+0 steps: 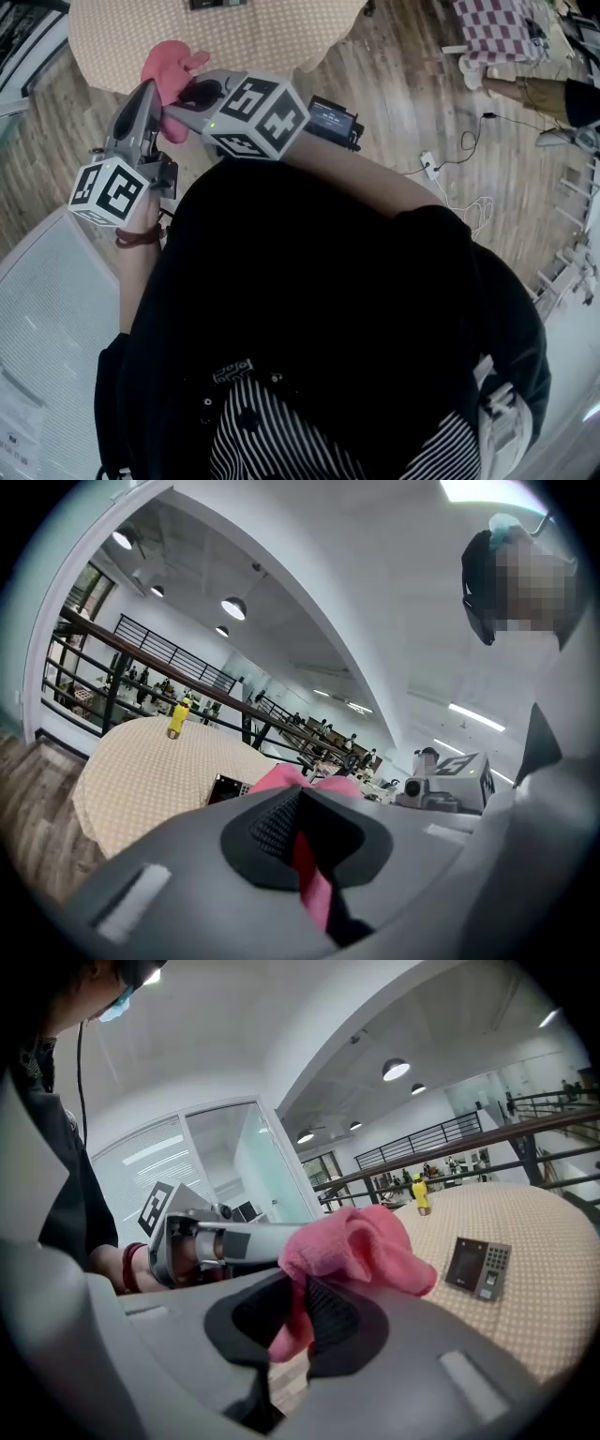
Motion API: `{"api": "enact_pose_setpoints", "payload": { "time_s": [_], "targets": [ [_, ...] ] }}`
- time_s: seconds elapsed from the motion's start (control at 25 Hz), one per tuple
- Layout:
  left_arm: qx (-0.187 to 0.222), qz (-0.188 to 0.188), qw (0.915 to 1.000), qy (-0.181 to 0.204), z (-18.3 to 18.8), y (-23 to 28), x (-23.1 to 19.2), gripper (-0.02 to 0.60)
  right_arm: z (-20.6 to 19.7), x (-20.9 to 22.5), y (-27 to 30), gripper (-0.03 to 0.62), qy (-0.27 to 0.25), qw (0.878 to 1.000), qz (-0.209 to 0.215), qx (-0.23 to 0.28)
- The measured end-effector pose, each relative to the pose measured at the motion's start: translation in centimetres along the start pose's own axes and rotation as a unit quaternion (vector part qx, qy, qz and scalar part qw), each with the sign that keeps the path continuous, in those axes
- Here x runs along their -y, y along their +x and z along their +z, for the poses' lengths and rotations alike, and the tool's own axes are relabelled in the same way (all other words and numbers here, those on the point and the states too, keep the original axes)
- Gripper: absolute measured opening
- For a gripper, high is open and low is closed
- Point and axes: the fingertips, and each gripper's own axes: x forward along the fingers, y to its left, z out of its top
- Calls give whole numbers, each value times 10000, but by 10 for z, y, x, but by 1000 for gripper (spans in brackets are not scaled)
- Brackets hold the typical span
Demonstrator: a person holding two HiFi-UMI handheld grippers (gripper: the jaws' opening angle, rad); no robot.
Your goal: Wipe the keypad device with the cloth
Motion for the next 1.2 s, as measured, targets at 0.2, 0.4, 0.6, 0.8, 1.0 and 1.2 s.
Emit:
{"api": "enact_pose_setpoints", "payload": {
  "time_s": [0.2, 0.4, 0.6, 0.8, 1.0, 1.2],
  "targets": [
    [-49, 169, 9998, -44, 13, 33, -10, 4, 16, 34, 2, 46, 31, 9996, 279, -28],
    [-40, 343, 9994, -96, 27, 80, -6, 3, 34, 77, -12, 46, 204, 9984, 519, 11],
    [66, 593, 9980, -206, 31, 109, -20, 3, 41, 109, -5, 46, 325, 9973, 646, 92],
    [-154, 597, 9980, -98, 35, 127, -30, 3, 45, 127, 3, 46, 504, 9961, 714, 113],
    [-142, 412, 9990, -77, 45, 150, -33, 4, 57, 148, 4, 46, 424, 9971, 621, 121],
    [-268, 56, 9996, 40, 52, 178, -26, 3, 67, 170, -7, 46, 531, 9976, 309, 322]
  ]
}}
